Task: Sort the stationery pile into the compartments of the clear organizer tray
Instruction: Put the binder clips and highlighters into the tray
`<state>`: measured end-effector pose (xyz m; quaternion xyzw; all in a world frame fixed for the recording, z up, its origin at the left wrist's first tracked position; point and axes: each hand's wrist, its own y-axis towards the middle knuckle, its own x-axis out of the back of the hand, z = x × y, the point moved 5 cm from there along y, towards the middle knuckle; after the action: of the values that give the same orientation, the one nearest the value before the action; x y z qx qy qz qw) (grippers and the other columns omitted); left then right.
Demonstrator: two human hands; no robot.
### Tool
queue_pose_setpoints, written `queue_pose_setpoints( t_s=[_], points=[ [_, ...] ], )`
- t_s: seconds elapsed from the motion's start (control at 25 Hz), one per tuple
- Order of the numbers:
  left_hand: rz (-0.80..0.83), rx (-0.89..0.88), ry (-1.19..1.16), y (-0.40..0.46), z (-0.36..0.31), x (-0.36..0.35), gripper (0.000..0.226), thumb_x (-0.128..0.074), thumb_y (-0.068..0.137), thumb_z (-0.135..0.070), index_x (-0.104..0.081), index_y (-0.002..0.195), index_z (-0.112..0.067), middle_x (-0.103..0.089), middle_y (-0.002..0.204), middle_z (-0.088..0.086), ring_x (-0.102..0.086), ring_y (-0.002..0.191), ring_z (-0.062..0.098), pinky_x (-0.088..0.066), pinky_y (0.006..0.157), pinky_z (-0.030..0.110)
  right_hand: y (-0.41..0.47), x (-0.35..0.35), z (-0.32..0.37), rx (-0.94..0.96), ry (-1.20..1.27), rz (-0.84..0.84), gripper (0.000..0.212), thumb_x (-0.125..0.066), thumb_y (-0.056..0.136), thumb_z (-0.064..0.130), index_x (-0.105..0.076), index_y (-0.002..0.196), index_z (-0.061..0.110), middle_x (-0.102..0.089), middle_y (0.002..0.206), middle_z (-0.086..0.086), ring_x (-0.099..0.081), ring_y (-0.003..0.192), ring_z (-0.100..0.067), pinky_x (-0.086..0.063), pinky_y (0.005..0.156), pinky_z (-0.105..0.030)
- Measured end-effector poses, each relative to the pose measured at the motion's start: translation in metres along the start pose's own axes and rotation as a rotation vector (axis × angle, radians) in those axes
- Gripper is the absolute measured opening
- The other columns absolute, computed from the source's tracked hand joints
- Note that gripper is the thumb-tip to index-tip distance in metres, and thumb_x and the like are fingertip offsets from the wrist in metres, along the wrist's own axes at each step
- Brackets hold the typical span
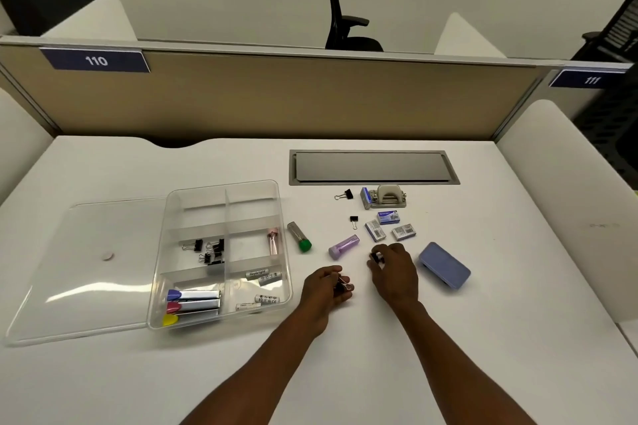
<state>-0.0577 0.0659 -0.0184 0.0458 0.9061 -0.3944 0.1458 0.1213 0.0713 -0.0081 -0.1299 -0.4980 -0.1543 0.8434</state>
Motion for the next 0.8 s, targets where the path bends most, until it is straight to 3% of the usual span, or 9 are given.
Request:
queue_pose_setpoints(
  t_s=[0.08,0.24,0.32,0.4,0.48,0.56,0.68,0.8],
  points=[
    [-0.007,0.019,-0.036,-0.003,-0.002,0.002,0.02,-0.042,0.102,-0.005,-0.062,0.106,-0.004,-0.065,0.082,0.015,-0.068,0.077,0.029,-0.058,0.077,0.038,-0.002,0.002,0.008,0.035,-0.012,-0.025,0.014,-0.062,0.091,0.023,-0.065,0.104,0.02,-0.06,0.105,-0.004,-0.063,0.092,-0.024,-0.05,0.071,-0.032],
    [-0.031,0.051,-0.105,-0.007,-0.001,0.008,0.02,-0.043,0.102,-0.01,-0.062,0.105,-0.005,-0.066,0.083,0.015,-0.067,0.084,0.033,-0.059,0.076,0.039,-0.01,0.004,0.016,0.0,0.056,-0.055,0.018,-0.065,0.086,0.02,-0.068,0.105,0.018,-0.064,0.098,-0.003,-0.065,0.082,-0.021,-0.043,0.068,-0.027],
    [-0.031,0.061,-0.131,-0.006,0.0,0.009,0.021,-0.044,0.101,-0.013,-0.063,0.107,-0.006,-0.067,0.084,0.014,-0.068,0.084,0.032,-0.058,0.074,0.037,-0.016,0.005,0.013,-0.09,0.226,-0.085,0.017,-0.071,0.08,0.02,-0.072,0.097,0.02,-0.07,0.088,0.001,-0.068,0.075,-0.019,-0.051,0.071,-0.029],
    [-0.035,0.077,-0.153,-0.008,-0.001,0.01,0.021,-0.048,0.099,-0.017,-0.063,0.11,-0.006,-0.067,0.085,0.013,-0.068,0.083,0.031,-0.058,0.073,0.037,-0.025,0.001,0.013,-0.247,0.593,-0.008,0.009,-0.075,0.077,0.016,-0.076,0.087,0.018,-0.074,0.078,-0.002,-0.072,0.068,-0.02,-0.059,0.075,-0.037],
    [-0.024,0.085,-0.184,-0.007,-0.001,0.008,0.027,-0.049,0.1,-0.024,-0.063,0.114,-0.004,-0.066,0.092,0.016,-0.068,0.085,0.031,-0.058,0.072,0.037,-0.041,-0.004,0.029,-0.294,0.876,0.153,0.006,-0.076,0.079,0.011,-0.077,0.085,0.013,-0.075,0.08,-0.01,-0.073,0.072,-0.025,-0.06,0.074,-0.037],
    [0.0,0.097,-0.209,-0.01,-0.002,0.005,0.032,-0.053,0.099,-0.027,-0.064,0.115,-0.002,-0.065,0.103,0.021,-0.067,0.094,0.035,-0.058,0.075,0.039,-0.054,-0.006,0.045,-0.187,0.824,0.224,0.009,-0.074,0.081,0.012,-0.078,0.085,0.018,-0.077,0.081,-0.003,-0.073,0.078,-0.02,-0.057,0.069,-0.029],
    [0.009,0.087,-0.244,-0.015,-0.003,0.002,0.034,-0.059,0.095,-0.024,-0.065,0.117,0.001,-0.064,0.115,0.025,-0.063,0.11,0.038,-0.055,0.09,0.043,-0.067,-0.014,0.05,-0.184,0.771,0.154,0.012,-0.072,0.085,0.019,-0.079,0.09,0.027,-0.077,0.085,0.008,-0.071,0.086,-0.008,-0.053,0.076,-0.025],
    [-0.017,0.001,-0.276,-0.031,-0.014,-0.003,0.031,-0.057,0.096,-0.027,-0.067,0.109,-0.001,-0.066,0.103,0.019,-0.062,0.107,0.032,-0.05,0.096,0.04,-0.075,-0.017,0.064,-0.27,1.017,0.057,0.018,-0.065,0.09,0.01,-0.078,0.098,0.02,-0.077,0.095,0.001,-0.07,0.099,-0.016,-0.053,0.088,-0.033]
  ],
)
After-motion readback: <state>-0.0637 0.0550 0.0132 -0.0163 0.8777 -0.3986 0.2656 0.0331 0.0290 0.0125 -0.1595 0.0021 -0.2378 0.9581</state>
